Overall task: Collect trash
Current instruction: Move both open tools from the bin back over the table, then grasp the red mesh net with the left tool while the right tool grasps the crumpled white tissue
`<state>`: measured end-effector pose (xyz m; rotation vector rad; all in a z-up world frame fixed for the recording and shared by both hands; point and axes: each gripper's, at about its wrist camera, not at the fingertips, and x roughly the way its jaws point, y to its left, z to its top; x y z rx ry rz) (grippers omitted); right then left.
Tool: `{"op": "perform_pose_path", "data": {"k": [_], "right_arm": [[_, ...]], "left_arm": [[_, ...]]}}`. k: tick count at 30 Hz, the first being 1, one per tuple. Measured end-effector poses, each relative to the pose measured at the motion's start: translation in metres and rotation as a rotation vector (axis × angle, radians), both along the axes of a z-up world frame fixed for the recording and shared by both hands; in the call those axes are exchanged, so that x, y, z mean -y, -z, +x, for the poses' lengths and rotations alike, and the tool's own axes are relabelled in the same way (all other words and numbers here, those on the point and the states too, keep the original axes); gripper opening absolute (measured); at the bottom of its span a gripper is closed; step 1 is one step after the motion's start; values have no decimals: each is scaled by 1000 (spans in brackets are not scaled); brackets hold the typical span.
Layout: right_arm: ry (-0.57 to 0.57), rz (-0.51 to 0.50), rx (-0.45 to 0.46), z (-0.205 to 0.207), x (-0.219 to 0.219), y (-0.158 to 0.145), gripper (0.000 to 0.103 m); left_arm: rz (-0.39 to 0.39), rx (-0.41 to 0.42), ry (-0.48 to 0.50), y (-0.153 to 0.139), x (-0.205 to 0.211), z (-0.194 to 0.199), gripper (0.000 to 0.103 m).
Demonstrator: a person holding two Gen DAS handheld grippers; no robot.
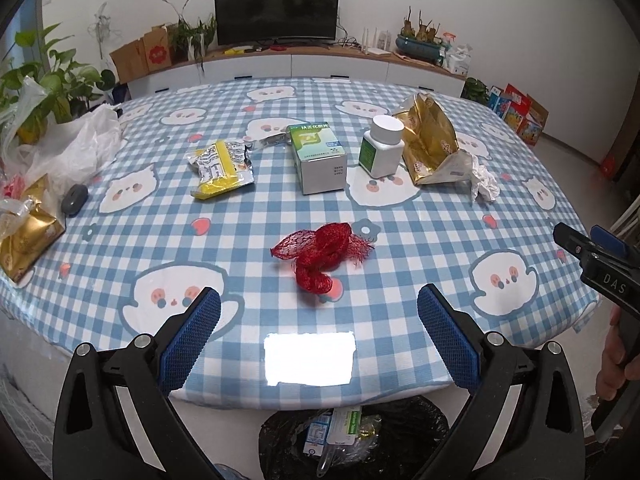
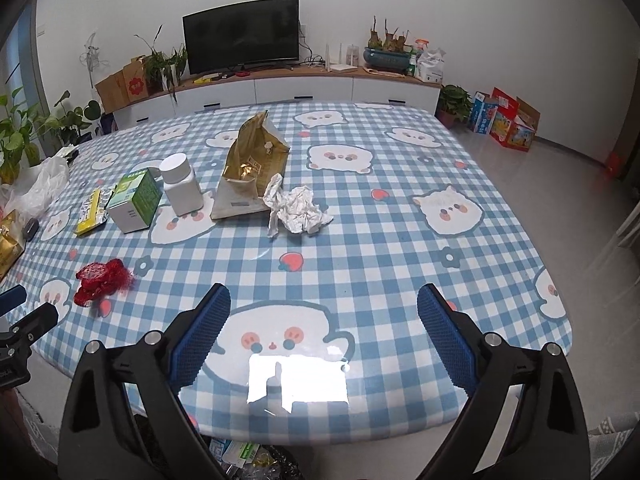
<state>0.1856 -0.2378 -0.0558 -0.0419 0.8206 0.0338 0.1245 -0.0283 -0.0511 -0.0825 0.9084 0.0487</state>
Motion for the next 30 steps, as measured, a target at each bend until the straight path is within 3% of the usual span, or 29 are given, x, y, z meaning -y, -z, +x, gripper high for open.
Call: {"op": "perform_pose_path", "data": {"k": [18,30], "right_arm": [[-11,27,-44,89,4,19,80],[-33,86,-109,134,-7,40,69]], "left_arm": [[10,-74,-16,26,-4,65,95],[-27,-155,-23,49,-5,82,84]]}}
